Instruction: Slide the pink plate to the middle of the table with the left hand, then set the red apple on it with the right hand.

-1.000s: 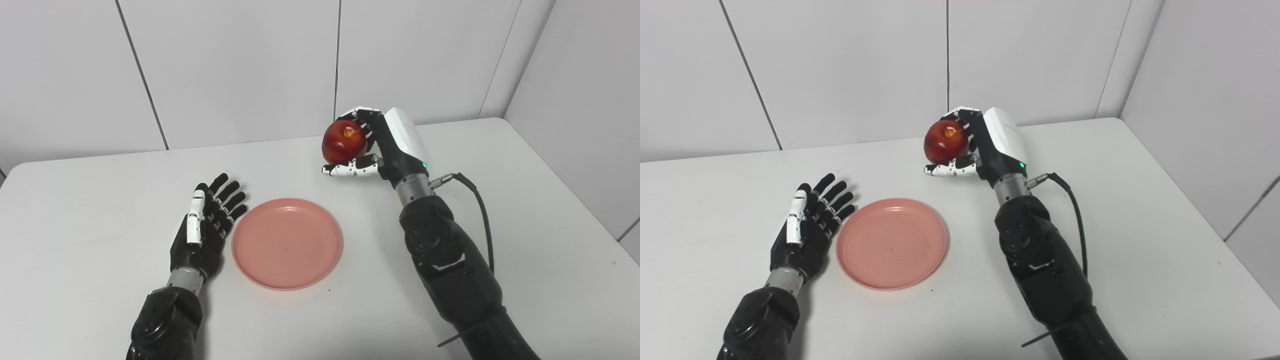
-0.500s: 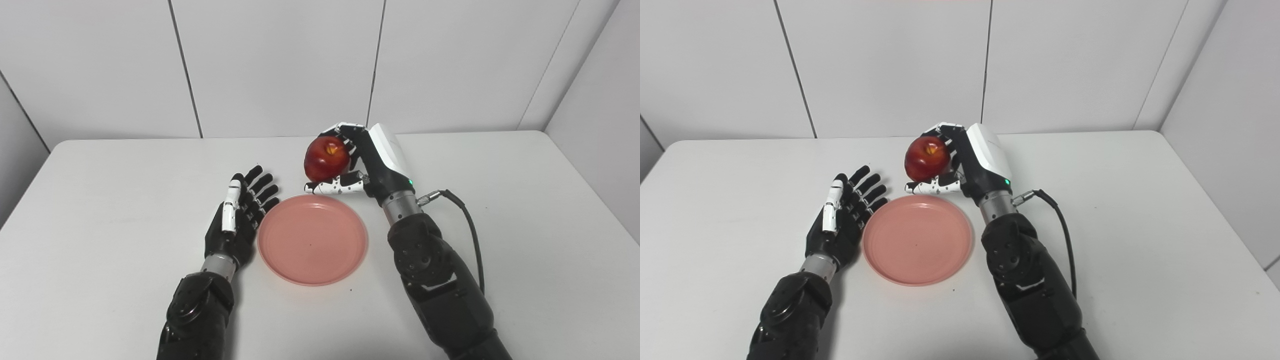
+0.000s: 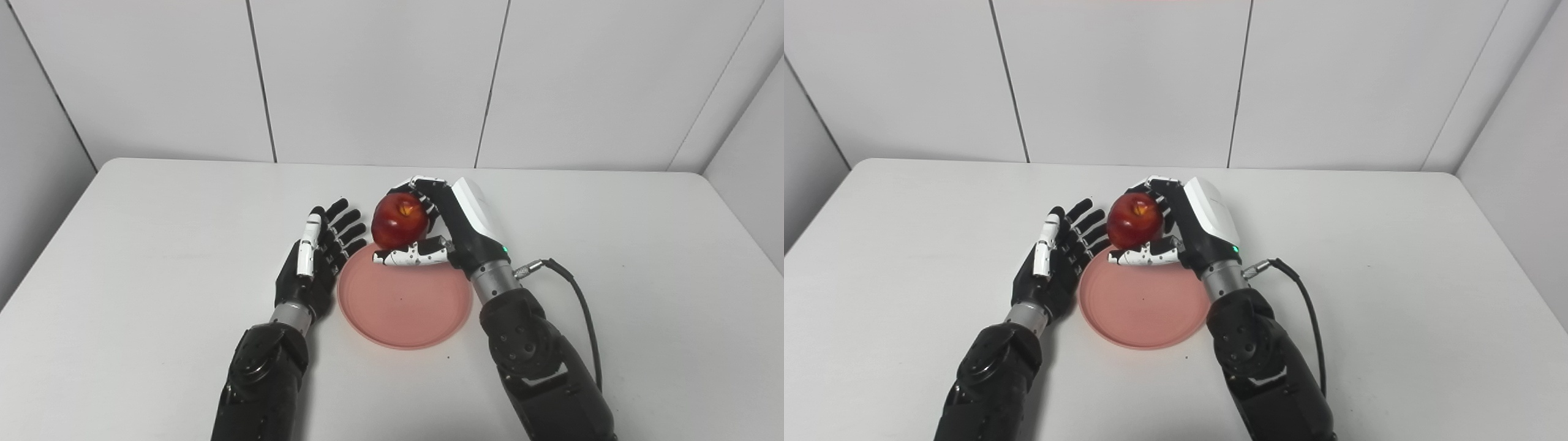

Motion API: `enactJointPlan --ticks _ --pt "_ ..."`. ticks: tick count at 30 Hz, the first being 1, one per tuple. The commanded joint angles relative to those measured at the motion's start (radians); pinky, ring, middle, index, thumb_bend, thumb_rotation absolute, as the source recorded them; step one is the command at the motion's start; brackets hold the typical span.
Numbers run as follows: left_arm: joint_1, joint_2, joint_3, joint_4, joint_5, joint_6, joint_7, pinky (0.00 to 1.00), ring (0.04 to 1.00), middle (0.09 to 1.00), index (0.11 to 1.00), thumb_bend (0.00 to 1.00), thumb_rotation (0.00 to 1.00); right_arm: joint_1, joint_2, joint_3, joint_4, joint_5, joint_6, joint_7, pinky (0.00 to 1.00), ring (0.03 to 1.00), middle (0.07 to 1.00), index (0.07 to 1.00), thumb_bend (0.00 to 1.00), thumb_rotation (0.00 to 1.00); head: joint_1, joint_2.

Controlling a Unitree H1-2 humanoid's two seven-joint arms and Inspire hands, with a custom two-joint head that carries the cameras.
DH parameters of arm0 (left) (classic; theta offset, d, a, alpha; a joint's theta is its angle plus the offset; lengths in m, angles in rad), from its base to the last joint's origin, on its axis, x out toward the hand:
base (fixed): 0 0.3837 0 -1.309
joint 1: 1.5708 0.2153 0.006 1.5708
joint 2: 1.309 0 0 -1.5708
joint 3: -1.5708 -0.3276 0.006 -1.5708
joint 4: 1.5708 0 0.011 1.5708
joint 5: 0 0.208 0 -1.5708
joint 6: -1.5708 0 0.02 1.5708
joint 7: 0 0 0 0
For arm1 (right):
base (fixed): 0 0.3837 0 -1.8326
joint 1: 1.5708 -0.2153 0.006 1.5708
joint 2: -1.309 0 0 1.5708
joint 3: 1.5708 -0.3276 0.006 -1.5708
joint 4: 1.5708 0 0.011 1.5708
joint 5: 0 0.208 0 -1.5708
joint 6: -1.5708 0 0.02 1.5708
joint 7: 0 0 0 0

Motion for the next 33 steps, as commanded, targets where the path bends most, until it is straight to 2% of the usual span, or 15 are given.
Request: enactJointPlan --ticks 1,12,33 --pt "-0.007 -0.004 0.004 0.008 0.011 0.02 0.024 0.81 0.833 0.841 0.829 0.36 1.0 -0.026 0.005 0.0 -0.024 -0.011 -0.053 -0.005 0.35 0.42 0.5 0.486 0.52 0.13 0.006 0.004" --pt "-0.012 -0.003 0.006 -0.002 0.009 0.037 0.033 0.81 0.839 0.844 0.835 0.36 1.0 0.008 -0.001 0.016 -0.012 -0.01 -0.057 0.015 0.34 0.412 0.493 0.487 0.51 0.13 0.015 0.014" --pt "-0.014 -0.002 0.001 -0.007 0.01 0.038 0.043 0.82 0.836 0.845 0.841 0.35 1.0 0.035 -0.015 0.03 0.055 -0.017 -0.11 0.011 0.31 0.391 0.481 0.487 0.51 0.13 0.023 0.023"
